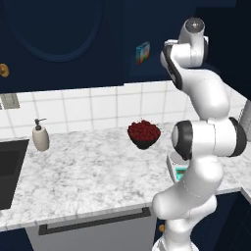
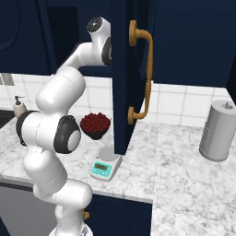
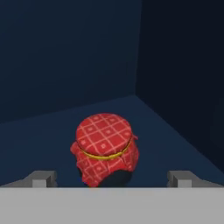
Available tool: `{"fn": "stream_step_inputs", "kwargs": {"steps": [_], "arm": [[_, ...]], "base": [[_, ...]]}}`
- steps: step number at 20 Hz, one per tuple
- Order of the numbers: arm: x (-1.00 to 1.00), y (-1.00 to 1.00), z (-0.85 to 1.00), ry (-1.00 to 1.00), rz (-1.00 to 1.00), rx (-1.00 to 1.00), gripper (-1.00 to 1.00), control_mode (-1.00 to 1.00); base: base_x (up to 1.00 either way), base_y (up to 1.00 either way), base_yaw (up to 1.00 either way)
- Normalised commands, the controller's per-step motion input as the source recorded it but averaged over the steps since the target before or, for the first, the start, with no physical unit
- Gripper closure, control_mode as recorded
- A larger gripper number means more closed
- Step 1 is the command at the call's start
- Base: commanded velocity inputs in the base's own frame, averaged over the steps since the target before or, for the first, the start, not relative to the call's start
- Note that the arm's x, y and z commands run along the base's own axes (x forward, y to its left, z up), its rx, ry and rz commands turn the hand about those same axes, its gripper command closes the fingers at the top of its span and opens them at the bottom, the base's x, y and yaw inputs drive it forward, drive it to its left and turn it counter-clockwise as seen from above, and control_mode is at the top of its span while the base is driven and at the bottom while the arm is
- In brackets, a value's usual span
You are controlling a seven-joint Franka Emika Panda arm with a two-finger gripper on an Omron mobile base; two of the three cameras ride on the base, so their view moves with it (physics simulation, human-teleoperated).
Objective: Pick the jam and place it on the digital scale for weighing, and close the cabinet.
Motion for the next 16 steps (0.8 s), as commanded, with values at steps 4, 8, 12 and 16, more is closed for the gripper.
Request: {"fn": "stream_step_inputs", "kwargs": {"steps": [4, 8, 12, 16], "arm": [[0.25, -0.07, -0.08, 0.02, 0.0, 0.0, -1.0, -1.0], [0.22, -0.11, -0.12, 0.0, 0.0, 0.0, -1.0, -1.0], [0.22, -0.09, -0.14, 0.0, 0.0, 0.0, -1.0, -1.0], [0.19, 0.0, -0.14, 0.0, 0.0, 0.0, 1.0, -1.0]], "base": [[0.0, 0.0, 0.0], [0.0, 0.0, 0.0], [0.0, 0.0, 0.0], [0.0, 0.0, 0.0]]}}
